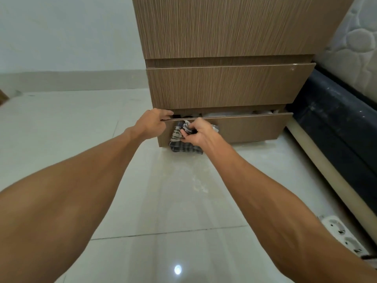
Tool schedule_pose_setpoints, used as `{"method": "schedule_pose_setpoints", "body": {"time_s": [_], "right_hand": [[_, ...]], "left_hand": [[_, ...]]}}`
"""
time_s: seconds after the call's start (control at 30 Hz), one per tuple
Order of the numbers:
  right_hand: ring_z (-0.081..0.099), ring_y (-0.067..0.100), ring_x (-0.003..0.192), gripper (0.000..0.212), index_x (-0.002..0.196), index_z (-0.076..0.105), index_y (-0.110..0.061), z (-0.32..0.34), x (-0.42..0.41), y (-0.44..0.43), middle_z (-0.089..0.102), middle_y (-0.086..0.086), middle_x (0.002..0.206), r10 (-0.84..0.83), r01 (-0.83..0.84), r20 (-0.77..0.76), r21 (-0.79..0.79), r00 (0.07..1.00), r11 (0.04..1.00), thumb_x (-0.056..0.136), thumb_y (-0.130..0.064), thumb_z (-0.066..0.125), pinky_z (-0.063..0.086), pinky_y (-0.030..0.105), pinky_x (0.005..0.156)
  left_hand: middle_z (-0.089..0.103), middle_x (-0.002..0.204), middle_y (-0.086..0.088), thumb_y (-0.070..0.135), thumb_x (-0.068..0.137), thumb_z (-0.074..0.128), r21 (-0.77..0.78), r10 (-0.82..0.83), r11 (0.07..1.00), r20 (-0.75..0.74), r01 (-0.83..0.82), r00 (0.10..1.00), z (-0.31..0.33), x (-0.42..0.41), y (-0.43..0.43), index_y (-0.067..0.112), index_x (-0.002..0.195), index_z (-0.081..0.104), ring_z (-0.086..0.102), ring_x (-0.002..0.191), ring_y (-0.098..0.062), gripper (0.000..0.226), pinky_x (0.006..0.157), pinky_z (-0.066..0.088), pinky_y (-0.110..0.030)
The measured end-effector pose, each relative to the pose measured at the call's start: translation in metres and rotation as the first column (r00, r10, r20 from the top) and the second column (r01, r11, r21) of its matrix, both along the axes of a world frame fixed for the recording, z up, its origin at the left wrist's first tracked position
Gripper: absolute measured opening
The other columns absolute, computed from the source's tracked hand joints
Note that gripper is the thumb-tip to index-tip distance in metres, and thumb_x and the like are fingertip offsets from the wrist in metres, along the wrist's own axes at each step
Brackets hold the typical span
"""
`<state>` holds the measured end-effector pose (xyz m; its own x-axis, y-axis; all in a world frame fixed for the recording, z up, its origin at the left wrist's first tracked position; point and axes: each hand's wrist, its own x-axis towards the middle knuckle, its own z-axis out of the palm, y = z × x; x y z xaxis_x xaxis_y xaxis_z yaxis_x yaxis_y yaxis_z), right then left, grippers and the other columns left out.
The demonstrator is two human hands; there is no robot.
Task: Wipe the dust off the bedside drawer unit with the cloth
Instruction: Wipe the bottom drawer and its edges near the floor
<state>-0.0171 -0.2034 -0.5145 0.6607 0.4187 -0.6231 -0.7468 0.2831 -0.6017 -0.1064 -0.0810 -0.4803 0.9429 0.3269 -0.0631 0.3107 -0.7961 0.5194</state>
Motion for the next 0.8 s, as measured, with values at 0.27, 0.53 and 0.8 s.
{"method": "schedule_pose_setpoints", "body": {"time_s": [0.27,0.53,0.8], "right_hand": [[0.053,0.032,0.105,0.025,0.086,0.045,0.0,-0.019,-0.044,0.054,0.046,0.021,0.106,0.174,-0.156,-0.133,0.135,0.976,0.978,0.098,0.01,0.026,0.053,0.027,0.073],[0.049,0.02,0.068,0.028,0.078,0.049,-0.003,-0.056,-0.07,0.022,0.052,0.013,0.08,0.309,-0.31,-0.115,0.005,0.944,0.951,0.094,0.004,0.027,0.044,0.02,0.045],[0.046,0.024,0.07,0.023,0.082,0.045,0.0,-0.043,-0.012,-0.037,0.049,0.016,0.087,-0.051,0.051,-0.076,0.006,0.996,0.999,0.095,0.004,0.026,0.042,0.025,0.058]], "left_hand": [[0.06,0.134,-0.006,-0.013,0.08,0.033,-0.109,0.002,0.994,-0.01,-0.003,1.0,0.007,-0.001,0.002,0.013,0.138,0.05,0.05,0.129,-0.02,0.065,0.107,0.038,-0.024],[0.06,0.134,-0.006,-0.007,0.081,0.039,-0.002,0.026,1.0,0.066,-0.026,0.997,-0.006,-0.001,-0.002,0.015,0.141,0.047,0.056,0.12,-0.028,0.065,0.097,0.048,-0.035],[0.055,0.137,-0.013,-0.002,0.076,0.055,0.254,0.1,0.956,0.185,-0.145,0.978,-0.037,-0.005,-0.029,0.013,0.137,0.05,0.053,0.122,-0.033,0.063,0.104,0.041,-0.048]]}}
